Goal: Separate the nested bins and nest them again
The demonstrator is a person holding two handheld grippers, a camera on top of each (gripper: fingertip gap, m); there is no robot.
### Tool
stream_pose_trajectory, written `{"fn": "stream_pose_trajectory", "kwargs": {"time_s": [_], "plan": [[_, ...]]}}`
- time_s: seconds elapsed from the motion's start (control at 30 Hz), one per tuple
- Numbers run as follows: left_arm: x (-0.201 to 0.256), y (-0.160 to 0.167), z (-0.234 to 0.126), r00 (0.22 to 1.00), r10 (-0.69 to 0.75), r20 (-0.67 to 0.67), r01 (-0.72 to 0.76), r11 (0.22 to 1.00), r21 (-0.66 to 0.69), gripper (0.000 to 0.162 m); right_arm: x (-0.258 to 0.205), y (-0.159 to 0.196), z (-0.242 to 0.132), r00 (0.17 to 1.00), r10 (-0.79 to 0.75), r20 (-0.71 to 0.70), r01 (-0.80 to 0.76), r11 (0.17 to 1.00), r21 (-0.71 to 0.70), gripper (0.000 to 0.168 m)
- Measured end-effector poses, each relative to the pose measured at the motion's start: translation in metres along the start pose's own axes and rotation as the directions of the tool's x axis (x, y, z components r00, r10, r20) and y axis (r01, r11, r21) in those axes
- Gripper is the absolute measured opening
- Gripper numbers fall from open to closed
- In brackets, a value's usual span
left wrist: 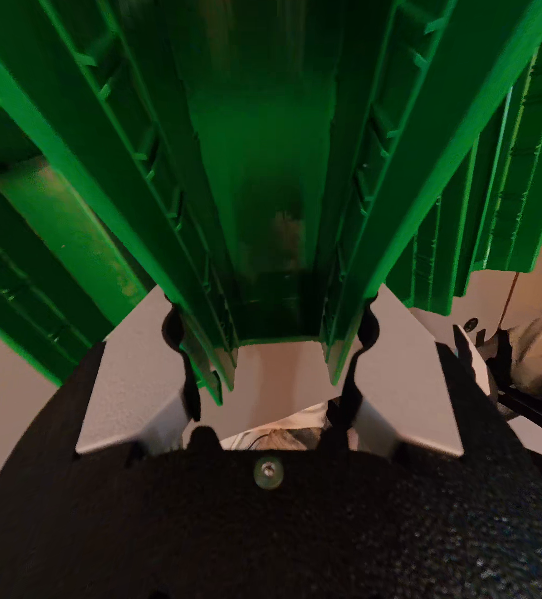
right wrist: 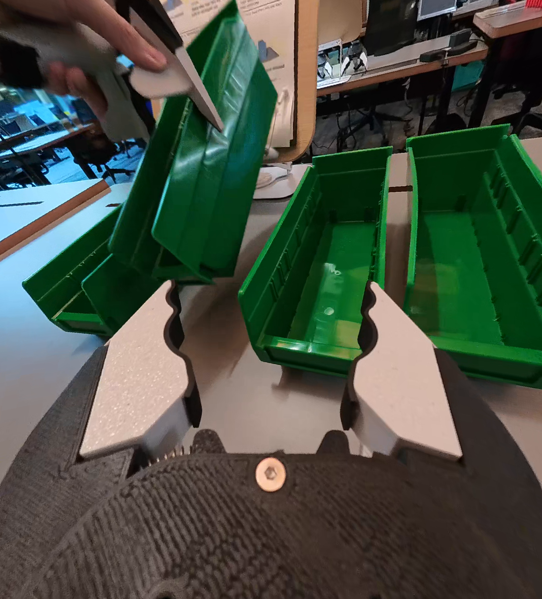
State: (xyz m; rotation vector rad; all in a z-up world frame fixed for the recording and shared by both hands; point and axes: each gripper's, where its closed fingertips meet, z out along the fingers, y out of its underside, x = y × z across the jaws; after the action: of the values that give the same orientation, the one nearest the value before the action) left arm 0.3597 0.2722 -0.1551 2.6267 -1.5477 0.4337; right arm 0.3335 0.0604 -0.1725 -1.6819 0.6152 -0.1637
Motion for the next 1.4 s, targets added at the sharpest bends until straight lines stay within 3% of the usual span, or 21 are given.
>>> {"fn": "stream_pose_trajectory", "kwargs": {"time_s": [0.13,0.43,0.57,0.83,1.03,1.4], "plan": [[-0.026,0.01,-0.032,0.999,-0.034,0.027,0.034,0.999,0.004,0.109,-0.004,-0.001,0.001,1.0,-0.002,0.009,0.002,1.0,0.001,0.111],[-0.058,0.039,-0.094,0.978,-0.147,-0.145,0.147,0.989,-0.006,0.105,-0.014,-0.006,-0.003,0.999,-0.037,0.006,0.037,0.999,0.009,0.111],[-0.071,0.056,-0.114,0.981,-0.147,-0.128,0.144,0.989,-0.039,0.106,-0.014,-0.006,-0.003,0.999,-0.045,0.001,0.045,0.999,0.004,0.111],[-0.111,0.078,-0.09,0.972,-0.233,0.036,0.236,0.965,-0.117,0.103,-0.018,-0.006,-0.004,0.999,-0.052,0.004,0.052,0.999,-0.001,0.111],[-0.121,0.077,-0.067,0.969,-0.205,0.14,0.229,0.955,-0.19,0.101,-0.02,-0.006,-0.003,0.998,-0.062,0.011,0.062,0.998,-0.003,0.111],[-0.129,0.08,-0.028,0.963,-0.199,0.179,0.247,0.921,-0.302,0.101,-0.01,-0.001,-0.001,1.0,-0.022,0.013,0.022,1.0,-0.009,0.111]]}}
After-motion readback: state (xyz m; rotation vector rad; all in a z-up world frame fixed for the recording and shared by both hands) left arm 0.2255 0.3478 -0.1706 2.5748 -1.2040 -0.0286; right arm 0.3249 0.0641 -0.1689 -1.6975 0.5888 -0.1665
